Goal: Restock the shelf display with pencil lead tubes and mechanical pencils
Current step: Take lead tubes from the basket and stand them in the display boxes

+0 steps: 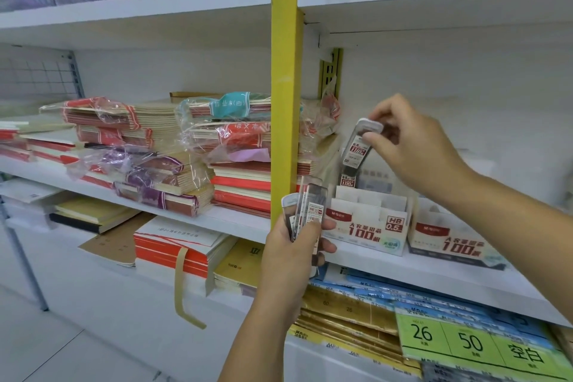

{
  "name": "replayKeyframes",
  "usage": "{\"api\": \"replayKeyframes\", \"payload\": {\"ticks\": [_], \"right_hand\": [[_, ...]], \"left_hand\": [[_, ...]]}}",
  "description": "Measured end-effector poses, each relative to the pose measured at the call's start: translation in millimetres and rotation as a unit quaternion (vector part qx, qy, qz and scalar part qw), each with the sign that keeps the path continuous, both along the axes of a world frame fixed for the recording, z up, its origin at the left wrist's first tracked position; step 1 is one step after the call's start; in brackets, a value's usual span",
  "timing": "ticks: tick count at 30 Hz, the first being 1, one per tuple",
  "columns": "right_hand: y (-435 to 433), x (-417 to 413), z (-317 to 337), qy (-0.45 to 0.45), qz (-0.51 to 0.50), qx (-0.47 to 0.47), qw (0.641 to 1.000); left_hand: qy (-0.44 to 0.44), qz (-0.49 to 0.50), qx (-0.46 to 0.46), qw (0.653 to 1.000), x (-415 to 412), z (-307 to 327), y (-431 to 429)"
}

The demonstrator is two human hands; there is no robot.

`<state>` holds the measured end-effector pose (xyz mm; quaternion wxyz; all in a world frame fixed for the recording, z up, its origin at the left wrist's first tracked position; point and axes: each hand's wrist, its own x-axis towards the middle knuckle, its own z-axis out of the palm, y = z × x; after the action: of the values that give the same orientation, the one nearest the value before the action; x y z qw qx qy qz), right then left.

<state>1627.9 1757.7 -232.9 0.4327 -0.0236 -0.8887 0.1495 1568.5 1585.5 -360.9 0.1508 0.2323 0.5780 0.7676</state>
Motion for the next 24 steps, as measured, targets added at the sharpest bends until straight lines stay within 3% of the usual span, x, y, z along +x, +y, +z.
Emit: {"api": "replayKeyframes", "payload": {"ticks": [2, 6, 10, 13, 16, 19, 21, 24], "right_hand": [[5, -12, -7, -0.031, -0.018, 0.023, 0.999], [16, -26, -13, -0.069, -0.017, -0.055, 0.996], [20, -32, -17, -0.147, -0.126, 0.091, 0.977], [10, -23, -18, -0.107, -0.135, 0.137, 0.975], [-10, 0, -22, -0.091, -0.015, -0.006, 0.996], [-30, 20, -29, -0.175, 0.098, -0.151, 0.968], [-34, 27, -35, -0.183, 0.123, -0.197, 0.955], [-32, 35, -37, -0.112, 0.129, -0.261, 0.95]], "left_hand": [[0.002, -0.009, 0.003, 1.0, -1, 0, 0], [0.008, -0.034, 0.014, 0.999, -1, 0, -3], [0.001, -0.042, 0.029, 0.999, -1, 2, -5], [-0.008, -0.043, 0.03, 0.999, 1, 2, -6], [-0.009, -0.051, 0.042, 0.998, 3, 2, -7], [0.001, -0.066, 0.042, 0.997, 6, 5, -7], [0.006, -0.074, 0.039, 0.996, 11, 6, -7], [-0.005, -0.094, 0.044, 0.995, 17, 5, -6]]}}
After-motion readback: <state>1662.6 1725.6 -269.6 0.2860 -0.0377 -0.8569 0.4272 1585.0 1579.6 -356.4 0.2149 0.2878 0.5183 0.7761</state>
